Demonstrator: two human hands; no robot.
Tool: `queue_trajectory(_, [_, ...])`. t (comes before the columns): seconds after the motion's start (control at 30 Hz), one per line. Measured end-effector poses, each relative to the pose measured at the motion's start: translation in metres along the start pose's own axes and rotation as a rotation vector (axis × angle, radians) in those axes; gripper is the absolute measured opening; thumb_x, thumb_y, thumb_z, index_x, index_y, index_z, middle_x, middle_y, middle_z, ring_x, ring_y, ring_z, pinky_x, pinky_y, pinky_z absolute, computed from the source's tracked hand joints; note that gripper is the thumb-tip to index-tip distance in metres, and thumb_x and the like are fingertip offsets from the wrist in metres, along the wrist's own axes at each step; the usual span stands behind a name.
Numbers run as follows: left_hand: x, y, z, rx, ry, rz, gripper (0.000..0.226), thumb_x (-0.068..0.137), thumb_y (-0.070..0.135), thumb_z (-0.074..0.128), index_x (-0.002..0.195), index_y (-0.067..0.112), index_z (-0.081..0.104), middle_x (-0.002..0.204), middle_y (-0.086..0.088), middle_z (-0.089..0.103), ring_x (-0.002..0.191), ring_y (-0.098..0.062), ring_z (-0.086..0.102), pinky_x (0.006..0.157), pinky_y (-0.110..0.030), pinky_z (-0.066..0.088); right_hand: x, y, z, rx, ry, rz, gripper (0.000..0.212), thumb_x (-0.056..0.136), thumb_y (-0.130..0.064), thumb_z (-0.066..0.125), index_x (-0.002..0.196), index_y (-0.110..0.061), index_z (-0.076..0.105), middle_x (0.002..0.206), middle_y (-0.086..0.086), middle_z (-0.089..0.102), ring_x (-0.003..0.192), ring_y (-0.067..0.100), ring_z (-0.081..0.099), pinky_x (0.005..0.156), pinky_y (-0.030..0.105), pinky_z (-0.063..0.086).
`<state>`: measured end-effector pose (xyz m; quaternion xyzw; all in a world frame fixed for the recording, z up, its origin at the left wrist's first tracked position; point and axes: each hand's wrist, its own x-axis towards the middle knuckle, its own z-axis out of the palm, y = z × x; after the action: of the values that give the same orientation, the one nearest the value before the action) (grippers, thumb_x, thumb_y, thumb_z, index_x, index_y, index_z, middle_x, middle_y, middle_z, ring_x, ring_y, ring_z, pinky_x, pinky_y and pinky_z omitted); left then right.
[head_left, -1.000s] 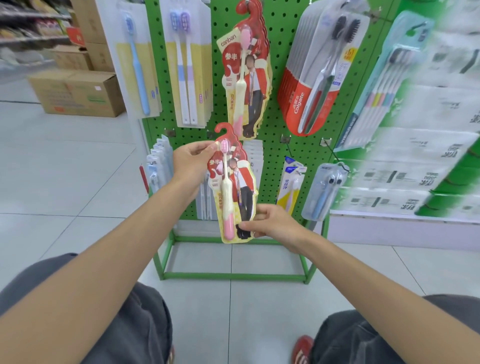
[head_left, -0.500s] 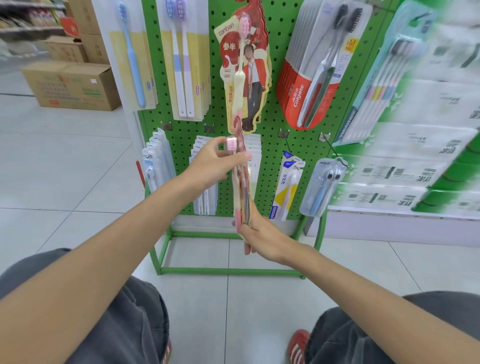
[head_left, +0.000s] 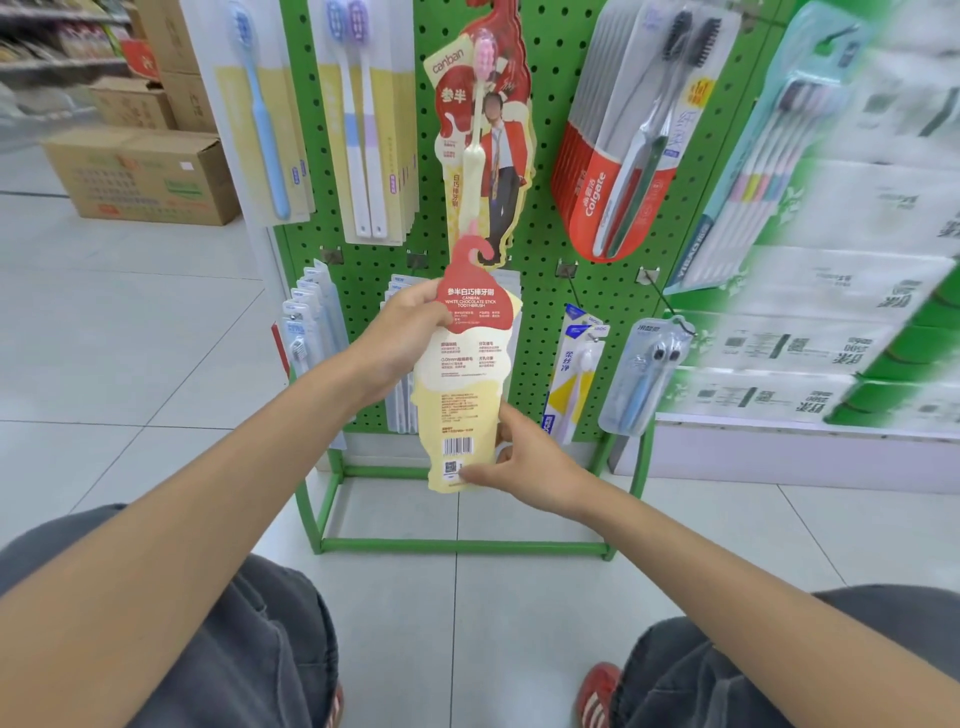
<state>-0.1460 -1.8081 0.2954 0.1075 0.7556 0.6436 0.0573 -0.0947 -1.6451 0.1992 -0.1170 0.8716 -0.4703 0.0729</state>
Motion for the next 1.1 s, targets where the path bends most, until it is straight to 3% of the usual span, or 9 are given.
queue_trajectory(0.13, [0.004,-0.005,-0.002,-0.053,-0.008,-0.03,0.036,0.095,0.003,0.035,0.111,0.019,0.064,0.092,-0.007,0.066,0.085,-0.023,0.062,0.079,-0.039,0.047,0.004,-0.004,-0.005,0.048,-0.039,0.039,0.03,0.09,-0.023,0.069,0.118,-0.022,0.058,0.1,0.0,0.069,0.062,0.001,0.058,0.06,0.02,0.048])
queue_trajectory(0.3, [0.002,-0.01,0.003,-0.064,-0.067,-0.073,0.042,0.094,0.002,0.034,0.122,0.018,0.062,0.095,-0.007,0.066,0.085,-0.022,0.06,0.073,-0.034,0.047,0.013,-0.014,-0.03,0.294,0.081,0.153,0.04,0.097,-0.045,0.053,0.123,-0.014,0.052,0.106,0.01,0.067,0.073,0.016,0.064,0.066,0.03,0.051])
queue_trajectory(0.47, [-0.001,-0.013,0.009,-0.074,-0.125,-0.118,0.046,0.095,0.001,0.034,0.13,0.018,0.058,0.107,-0.012,0.068,0.092,-0.023,0.063,0.086,-0.041,0.05,0.017,-0.025,-0.059,0.354,0.256,0.093,0.033,0.097,-0.04,0.055,0.116,-0.013,0.057,0.093,0.0,0.066,0.072,0.013,0.063,0.065,0.025,0.051])
queue_trajectory(0.63, [0.0,-0.015,0.01,-0.126,-0.132,-0.141,0.046,0.096,-0.002,0.033,0.134,0.013,0.054,0.106,-0.015,0.064,0.094,-0.026,0.059,0.089,-0.044,0.047,0.017,-0.027,-0.06,0.456,0.336,0.116,0.033,0.101,-0.038,0.048,0.109,-0.008,0.06,0.089,0.003,0.067,0.066,0.012,0.063,0.059,0.022,0.049])
queue_trajectory(0.73, [0.0,-0.019,0.013,-0.159,-0.126,-0.148,0.044,0.099,-0.002,0.039,0.138,0.015,0.047,0.116,-0.017,0.066,0.097,-0.026,0.065,0.093,-0.046,0.051,0.019,-0.026,-0.055,0.38,0.435,0.093,0.029,0.1,-0.037,0.051,0.115,-0.014,0.057,0.096,0.001,0.069,0.078,0.012,0.066,0.066,0.021,0.05])
queue_trajectory(0.87, [-0.001,-0.024,0.022,-0.252,-0.176,-0.162,0.051,0.097,-0.004,0.051,0.142,0.015,0.04,0.124,-0.017,0.06,0.107,-0.028,0.066,0.091,-0.041,0.055,0.02,-0.03,-0.048,0.38,0.322,0.076,0.042,0.097,-0.045,0.051,0.128,-0.017,0.06,0.112,-0.005,0.07,0.101,0.01,0.067,0.083,0.023,0.052])
queue_trajectory(0.93, [-0.003,-0.024,0.027,-0.278,-0.238,-0.166,0.054,0.094,-0.005,0.056,0.142,0.015,0.041,0.133,-0.016,0.055,0.116,-0.028,0.063,0.1,-0.041,0.051,0.021,-0.032,-0.045,0.425,0.287,0.081,0.038,0.097,-0.045,0.052,0.121,-0.018,0.066,0.108,-0.004,0.073,0.104,0.013,0.067,0.088,0.028,0.052])
queue_trajectory(1.0, [-0.004,-0.021,0.03,-0.268,-0.274,-0.155,0.05,0.092,-0.005,0.059,0.137,0.014,0.048,0.134,-0.013,0.055,0.116,-0.022,0.064,0.098,-0.036,0.053,0.022,-0.033,-0.045,0.443,0.308,0.079,0.031,0.099,-0.038,0.052,0.111,-0.015,0.069,0.104,-0.001,0.074,0.103,0.017,0.068,0.092,0.033,0.052])
queue_trajectory(1.1, [-0.003,-0.021,0.032,-0.071,-0.145,-0.103,0.045,0.093,0.003,0.062,0.134,0.017,0.051,0.136,-0.009,0.052,0.116,-0.02,0.062,0.094,-0.034,0.056,0.022,-0.034,-0.049,0.402,0.355,0.103,0.032,0.1,-0.028,0.046,0.105,-0.005,0.068,0.103,0.006,0.074,0.102,0.021,0.067,0.094,0.035,0.05])
